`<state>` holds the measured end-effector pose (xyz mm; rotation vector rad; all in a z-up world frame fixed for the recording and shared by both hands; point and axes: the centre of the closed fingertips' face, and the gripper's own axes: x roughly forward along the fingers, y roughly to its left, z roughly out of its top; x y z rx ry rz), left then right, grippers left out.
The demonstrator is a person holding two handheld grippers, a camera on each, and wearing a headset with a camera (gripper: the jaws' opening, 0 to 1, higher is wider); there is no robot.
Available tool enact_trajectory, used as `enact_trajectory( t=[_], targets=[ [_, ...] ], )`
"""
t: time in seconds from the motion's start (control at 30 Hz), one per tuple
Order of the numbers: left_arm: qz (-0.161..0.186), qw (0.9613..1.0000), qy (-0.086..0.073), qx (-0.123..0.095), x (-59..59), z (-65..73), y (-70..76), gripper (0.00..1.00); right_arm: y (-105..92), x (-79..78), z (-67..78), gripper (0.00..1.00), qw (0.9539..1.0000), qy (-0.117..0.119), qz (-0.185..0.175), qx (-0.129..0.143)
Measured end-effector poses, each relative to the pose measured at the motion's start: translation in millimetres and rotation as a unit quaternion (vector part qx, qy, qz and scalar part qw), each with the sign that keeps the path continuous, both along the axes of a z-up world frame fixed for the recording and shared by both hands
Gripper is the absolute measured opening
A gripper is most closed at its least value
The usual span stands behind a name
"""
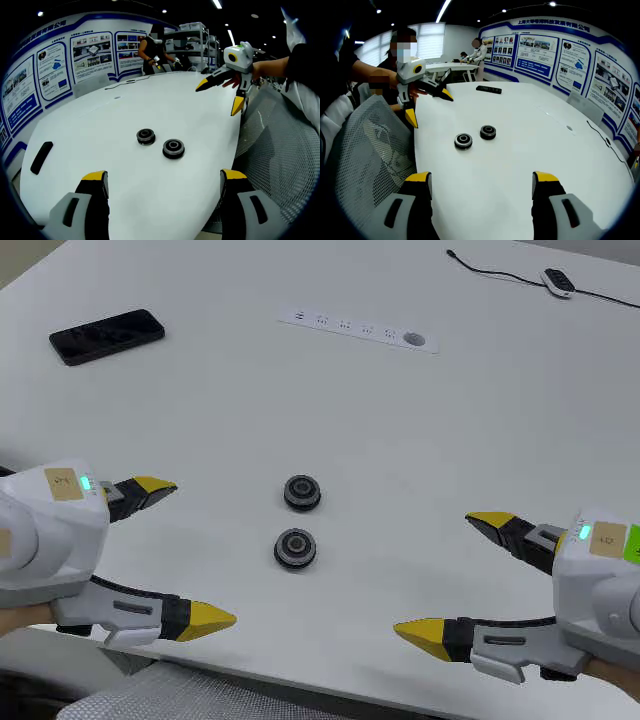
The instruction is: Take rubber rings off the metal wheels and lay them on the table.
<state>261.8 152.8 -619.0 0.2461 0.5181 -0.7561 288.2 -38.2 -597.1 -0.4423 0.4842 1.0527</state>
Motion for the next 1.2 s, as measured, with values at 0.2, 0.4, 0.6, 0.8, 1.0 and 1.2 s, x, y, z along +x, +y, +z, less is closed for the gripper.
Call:
enact_trajectory(
  t=[0.2,0.4,0.6,0.8,1.0,1.2],
  targets=[
    [-0.002,1.0,0.004,0.003,1.0,-4.1,2.0,0.95,-0.6,-0.3,-1.1,0.83,1.0,0.002,-0.002,-0.003],
    [-0.005,0.9999,0.008,0.005,0.9,-8.2,4.1,0.94,-0.6,-0.9,-4.5,0.83,1.0,0.001,-0.003,-0.003],
    [-0.002,0.9999,0.012,0.006,-0.4,-9.8,5.3,0.94,-5.4,-2.0,-8.9,0.82,0.9999,0.01,-0.011,-0.004],
    [-0.002,0.9999,0.015,0.007,-0.7,-12.1,5.0,0.94,-5.7,-1.8,-9.5,0.82,0.9998,0.015,-0.016,0.0],
    [-0.004,0.9998,0.017,0.01,-1.3,-11.3,0.6,0.94,-3.7,-1.9,-8.6,0.81,0.9996,0.018,-0.019,0.007],
    [-0.002,0.9998,0.017,0.008,2.7,-11.3,2.6,0.94,-2.8,-0.5,-8.0,0.81,0.9993,0.023,-0.024,0.015]
  ],
)
